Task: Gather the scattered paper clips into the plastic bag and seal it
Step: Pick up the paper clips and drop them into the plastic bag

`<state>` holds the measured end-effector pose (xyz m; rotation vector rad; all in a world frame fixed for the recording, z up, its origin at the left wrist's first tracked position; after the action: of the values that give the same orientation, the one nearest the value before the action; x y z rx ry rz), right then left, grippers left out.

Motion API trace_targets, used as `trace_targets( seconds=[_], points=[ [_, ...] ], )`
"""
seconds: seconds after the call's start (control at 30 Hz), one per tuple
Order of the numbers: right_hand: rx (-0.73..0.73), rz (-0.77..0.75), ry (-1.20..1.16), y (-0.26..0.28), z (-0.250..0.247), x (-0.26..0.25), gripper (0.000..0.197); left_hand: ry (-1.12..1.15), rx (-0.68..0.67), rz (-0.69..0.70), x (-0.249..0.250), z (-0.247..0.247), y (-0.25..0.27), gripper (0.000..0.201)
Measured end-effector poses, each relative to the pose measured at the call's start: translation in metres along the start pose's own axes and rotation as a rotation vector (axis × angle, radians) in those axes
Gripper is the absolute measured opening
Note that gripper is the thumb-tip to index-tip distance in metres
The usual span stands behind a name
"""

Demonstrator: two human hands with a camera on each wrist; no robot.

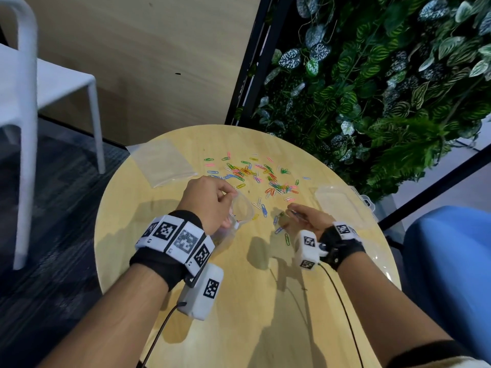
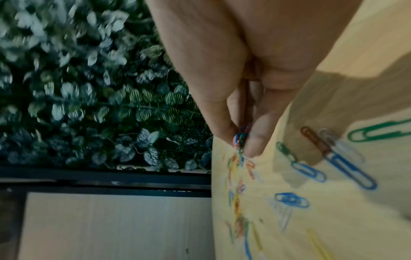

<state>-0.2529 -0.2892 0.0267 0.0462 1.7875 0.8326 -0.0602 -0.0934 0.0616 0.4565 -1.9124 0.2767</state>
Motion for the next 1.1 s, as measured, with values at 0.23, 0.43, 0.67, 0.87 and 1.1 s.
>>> trace_targets(
  seconds=[0.23, 0.43, 0.67, 0.87, 1.1],
  points=[
    [-0.342, -0.071, -0.456, 0.051, 0.033, -0.023, 0.014, -0.022, 0.003, 0.005, 0.003, 0.008, -0.001, 0.014],
    [-0.427, -0.086, -0.18, 0.081, 0.078, -0.023, 0.027, -0.008, 0.008, -0.016, 0.004, 0.008, 0.002, 0.011],
    [-0.193, -0.43, 0.517, 0.08, 0.096, -0.017, 0.018, 0.031, -0.018, -0.011, 0.006, 0.012, 0.006, 0.011],
    [-0.234, -0.747, 0.917, 0.09, 0.098, -0.022, 0.016, 0.047, -0.011, -0.026, 0.005, 0.005, 0.007, 0.011],
    [0.026, -0.071, 0.539, 0.05, 0.023, 0.005, 0.082, 0.083, 0.076, -0.028, -0.001, -0.022, 0.01, 0.015]
  ],
)
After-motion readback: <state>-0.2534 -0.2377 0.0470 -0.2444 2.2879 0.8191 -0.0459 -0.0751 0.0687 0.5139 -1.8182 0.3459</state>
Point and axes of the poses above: each hand's wrist, its own y-axis away from the middle knuckle, its own z-axis out of the palm, x = y × z, the point moved 1 cm from there along -y, towards the middle knuckle, and after that the axes turned 8 degrees about -x, right-handed, at the moved point
